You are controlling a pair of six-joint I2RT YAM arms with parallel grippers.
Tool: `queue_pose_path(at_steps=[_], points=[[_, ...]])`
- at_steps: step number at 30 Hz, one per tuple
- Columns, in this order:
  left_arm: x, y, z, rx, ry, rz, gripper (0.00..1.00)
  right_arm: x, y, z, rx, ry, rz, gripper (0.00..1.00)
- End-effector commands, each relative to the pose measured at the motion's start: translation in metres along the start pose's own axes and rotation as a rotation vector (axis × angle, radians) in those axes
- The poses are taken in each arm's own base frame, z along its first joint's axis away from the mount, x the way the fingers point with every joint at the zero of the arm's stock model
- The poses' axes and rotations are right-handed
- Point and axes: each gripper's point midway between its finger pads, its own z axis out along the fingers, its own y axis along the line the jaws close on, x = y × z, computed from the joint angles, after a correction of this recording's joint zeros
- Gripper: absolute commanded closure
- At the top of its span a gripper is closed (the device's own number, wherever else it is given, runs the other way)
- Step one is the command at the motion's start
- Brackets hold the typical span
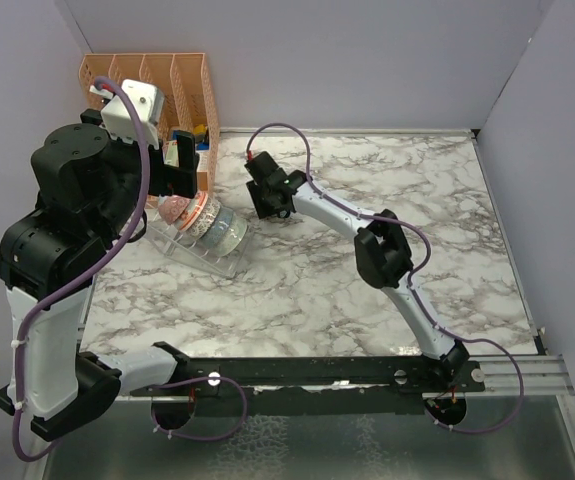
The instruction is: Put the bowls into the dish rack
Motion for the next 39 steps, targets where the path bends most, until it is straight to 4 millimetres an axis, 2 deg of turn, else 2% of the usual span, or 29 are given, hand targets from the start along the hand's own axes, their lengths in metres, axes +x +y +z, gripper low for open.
queue_pose_path(at_steps=[1, 4, 8, 11, 14, 17, 19, 22, 25, 30, 32, 35, 39], points=[[-0.003, 0.006, -0.003, -0.024, -0.016, 0.015, 0.01, -0.012, -0.013, -0.006, 0.059, -0.043, -0.018, 0.74], [-0.005, 0.004, -0.004, -0.013, -0.023, 0.017, 0.01, -0.021, -0.025, -0.018, 0.116, -0.082, -0.012, 0.83], [-0.008, 0.003, -0.008, -0.001, -0.038, 0.016, 0.01, -0.045, -0.028, -0.044, 0.125, -0.156, 0.016, 0.98], [-0.010, 0.003, -0.013, 0.009, -0.054, 0.012, 0.01, -0.077, -0.021, -0.077, 0.076, -0.258, 0.078, 0.99], [-0.014, 0.004, -0.019, 0.016, -0.075, 0.007, 0.01, -0.117, -0.006, -0.123, -0.044, -0.393, 0.178, 0.99], [-0.021, 0.006, -0.027, 0.014, -0.103, -0.003, 0.01, -0.160, 0.023, -0.180, -0.261, -0.544, 0.289, 0.99], [-0.028, 0.008, -0.033, 0.013, -0.132, -0.011, 0.01, -0.181, 0.043, -0.215, -0.421, -0.621, 0.356, 0.99], [-0.037, 0.008, -0.038, 0.019, -0.164, -0.027, 0.01, -0.207, 0.068, -0.267, -0.672, -0.730, 0.469, 0.99], [-0.043, 0.006, -0.043, 0.039, -0.188, -0.035, 0.01, -0.221, 0.089, -0.300, -0.922, -0.789, 0.591, 0.99], [-0.048, 0.006, -0.050, 0.049, -0.214, -0.042, 0.01, -0.232, 0.131, -0.332, -1.253, -0.842, 0.741, 0.99], [-0.049, 0.007, -0.052, 0.049, -0.221, -0.045, 0.01, -0.234, 0.148, -0.334, -1.358, -0.831, 0.792, 0.98], [-0.050, 0.008, -0.057, 0.051, -0.232, -0.047, 0.01, -0.232, 0.169, -0.326, -1.496, -0.791, 0.887, 0.98], [-0.050, 0.009, -0.060, 0.051, -0.238, -0.047, 0.01, -0.226, 0.186, -0.308, -1.567, -0.752, 1.016, 0.98]])
